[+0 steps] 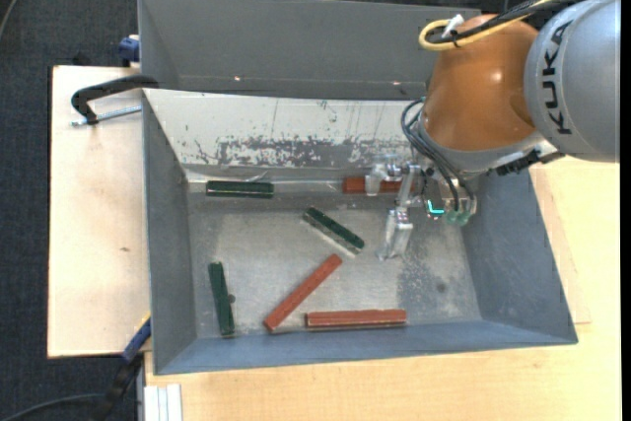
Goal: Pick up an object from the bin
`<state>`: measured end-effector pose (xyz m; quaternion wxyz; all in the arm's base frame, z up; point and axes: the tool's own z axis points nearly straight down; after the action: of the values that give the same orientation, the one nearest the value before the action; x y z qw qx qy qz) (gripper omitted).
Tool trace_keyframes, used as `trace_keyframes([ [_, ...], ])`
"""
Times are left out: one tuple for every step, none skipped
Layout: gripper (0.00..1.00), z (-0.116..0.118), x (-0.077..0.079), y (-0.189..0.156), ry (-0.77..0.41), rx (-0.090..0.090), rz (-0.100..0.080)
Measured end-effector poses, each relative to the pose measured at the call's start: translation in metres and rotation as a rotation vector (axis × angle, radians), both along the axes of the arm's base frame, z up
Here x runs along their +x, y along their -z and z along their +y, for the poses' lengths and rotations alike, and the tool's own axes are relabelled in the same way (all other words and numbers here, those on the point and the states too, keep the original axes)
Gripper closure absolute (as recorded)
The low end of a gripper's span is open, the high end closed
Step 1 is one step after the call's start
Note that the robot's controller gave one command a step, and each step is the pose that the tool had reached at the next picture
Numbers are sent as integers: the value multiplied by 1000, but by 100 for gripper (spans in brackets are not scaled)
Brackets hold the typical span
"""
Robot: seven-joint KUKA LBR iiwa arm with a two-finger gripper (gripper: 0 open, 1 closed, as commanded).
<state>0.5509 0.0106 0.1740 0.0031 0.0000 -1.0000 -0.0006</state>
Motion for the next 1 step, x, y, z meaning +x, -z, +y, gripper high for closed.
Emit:
trace_keyframes([
  [0,31,13,107,71,0,1],
])
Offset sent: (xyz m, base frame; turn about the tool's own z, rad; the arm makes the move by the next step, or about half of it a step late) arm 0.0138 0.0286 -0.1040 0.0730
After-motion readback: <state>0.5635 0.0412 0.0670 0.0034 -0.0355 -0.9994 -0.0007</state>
